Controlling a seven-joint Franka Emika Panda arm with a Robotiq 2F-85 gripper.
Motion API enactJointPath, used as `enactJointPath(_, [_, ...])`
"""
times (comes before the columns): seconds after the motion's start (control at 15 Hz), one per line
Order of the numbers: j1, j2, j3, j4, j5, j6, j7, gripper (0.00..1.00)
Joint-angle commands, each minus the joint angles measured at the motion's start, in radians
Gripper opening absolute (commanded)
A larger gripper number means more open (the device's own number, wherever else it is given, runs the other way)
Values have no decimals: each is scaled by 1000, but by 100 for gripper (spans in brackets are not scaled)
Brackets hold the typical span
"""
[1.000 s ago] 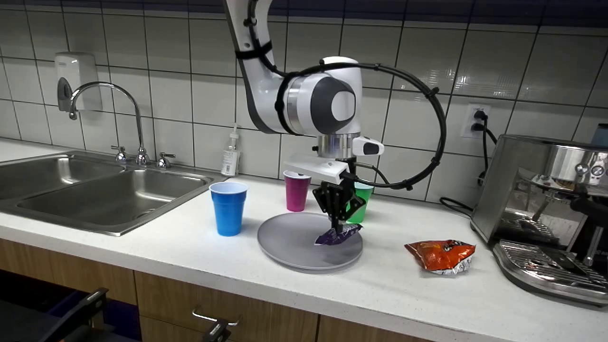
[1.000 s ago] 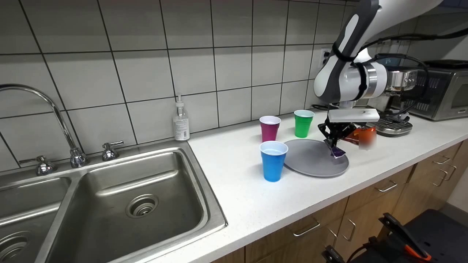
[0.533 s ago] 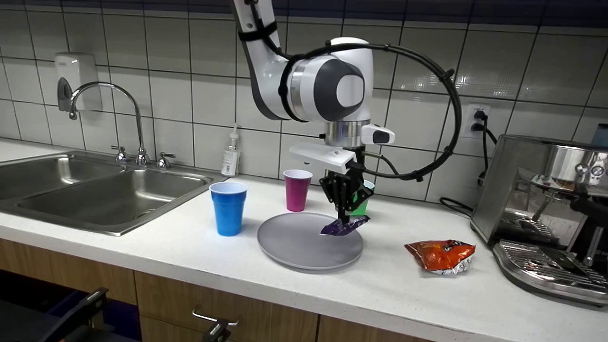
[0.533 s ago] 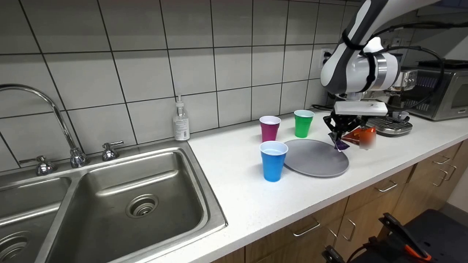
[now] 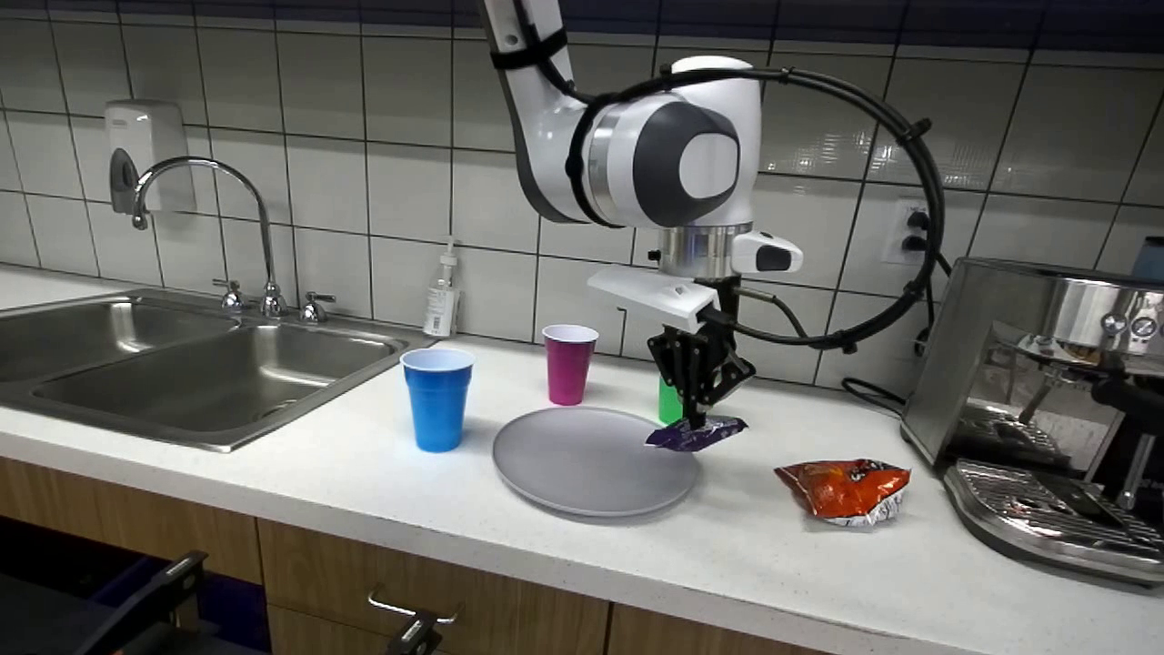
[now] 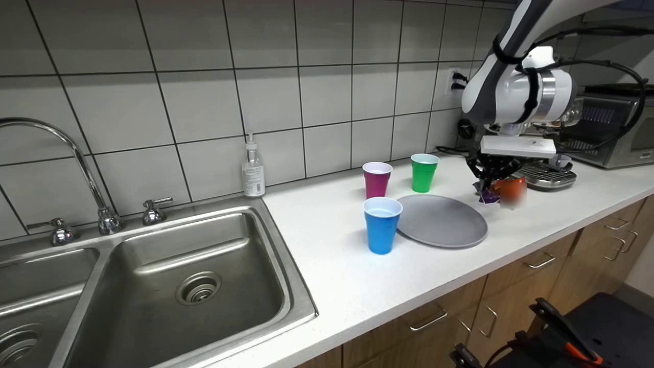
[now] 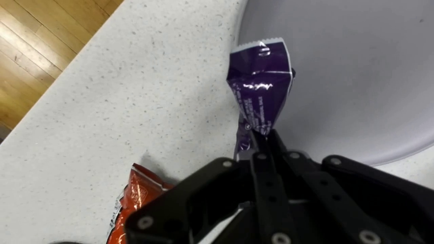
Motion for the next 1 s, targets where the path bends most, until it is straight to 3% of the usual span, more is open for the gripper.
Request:
enactJointPath(0.0, [-32, 11, -6, 56, 16, -41, -12, 1])
enactJointPath(0.93, [-67, 79, -27, 183, 21, -67, 11, 1])
